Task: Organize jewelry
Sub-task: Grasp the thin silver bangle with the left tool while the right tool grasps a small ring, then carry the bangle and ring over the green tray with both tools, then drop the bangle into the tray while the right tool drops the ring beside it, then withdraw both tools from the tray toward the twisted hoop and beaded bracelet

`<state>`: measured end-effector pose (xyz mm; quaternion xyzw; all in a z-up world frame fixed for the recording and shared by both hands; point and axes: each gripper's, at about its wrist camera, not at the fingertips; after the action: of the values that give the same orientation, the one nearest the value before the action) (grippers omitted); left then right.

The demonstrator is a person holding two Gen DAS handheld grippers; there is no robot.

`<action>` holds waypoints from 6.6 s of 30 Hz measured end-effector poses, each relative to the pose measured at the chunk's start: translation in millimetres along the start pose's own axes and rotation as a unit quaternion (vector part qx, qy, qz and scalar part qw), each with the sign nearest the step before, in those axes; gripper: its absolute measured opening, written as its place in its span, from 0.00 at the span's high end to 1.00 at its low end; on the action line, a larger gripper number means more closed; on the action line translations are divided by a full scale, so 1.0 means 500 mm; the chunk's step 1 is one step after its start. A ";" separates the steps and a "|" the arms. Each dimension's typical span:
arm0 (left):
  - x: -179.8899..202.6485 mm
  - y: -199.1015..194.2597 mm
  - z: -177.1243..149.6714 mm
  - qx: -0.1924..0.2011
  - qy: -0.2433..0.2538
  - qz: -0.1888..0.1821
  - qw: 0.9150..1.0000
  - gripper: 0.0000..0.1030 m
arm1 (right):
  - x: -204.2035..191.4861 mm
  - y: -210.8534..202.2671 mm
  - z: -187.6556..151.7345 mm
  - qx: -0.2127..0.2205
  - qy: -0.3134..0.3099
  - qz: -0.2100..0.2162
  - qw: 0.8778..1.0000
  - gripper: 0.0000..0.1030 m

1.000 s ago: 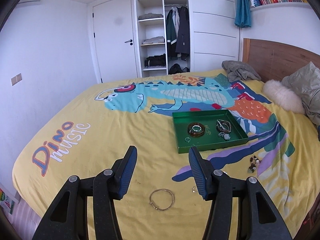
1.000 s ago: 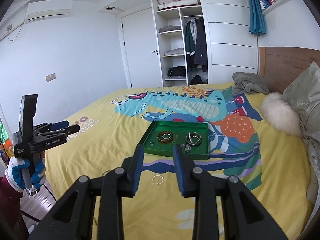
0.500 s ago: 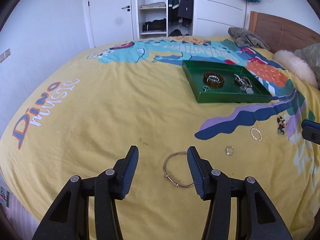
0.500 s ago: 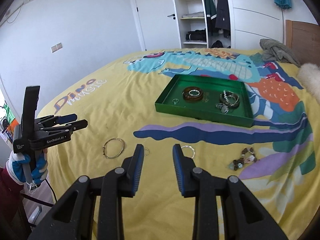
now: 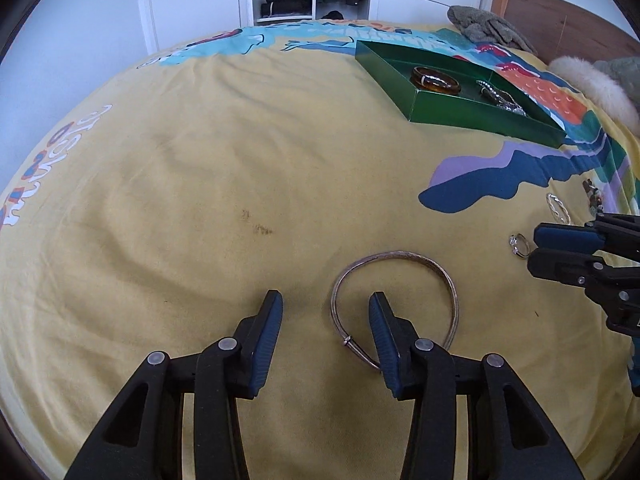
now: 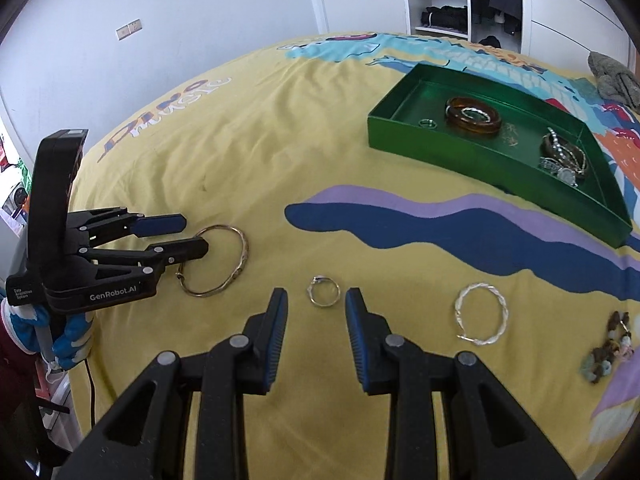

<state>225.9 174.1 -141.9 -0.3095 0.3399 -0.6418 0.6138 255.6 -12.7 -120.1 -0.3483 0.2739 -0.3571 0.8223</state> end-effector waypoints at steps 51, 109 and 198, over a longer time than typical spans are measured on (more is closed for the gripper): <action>0.144 -0.183 -0.022 0.078 0.121 0.088 0.986 0.97 | -0.030 -0.186 -0.075 0.085 0.005 -0.025 0.996 0.82; 0.321 0.119 0.429 0.063 0.054 -0.025 0.996 0.96 | 0.477 -0.044 0.151 0.058 0.114 -0.160 0.979 0.82; 0.241 -0.517 0.159 0.193 -0.022 0.032 0.980 0.41 | 0.017 -0.652 -0.016 0.225 0.046 -0.170 0.958 0.59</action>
<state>134.8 53.1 112.4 -0.1881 0.2058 -0.6687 0.6892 125.9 -186.1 123.7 -0.1788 0.1608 -0.5601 0.7928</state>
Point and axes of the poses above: each gripper's, at about its wrist camera, not at the fingertips, and y roughly the way its jaws point, x to its right, z to its top, and after that the axes turned 3 degrees about z, right-handed
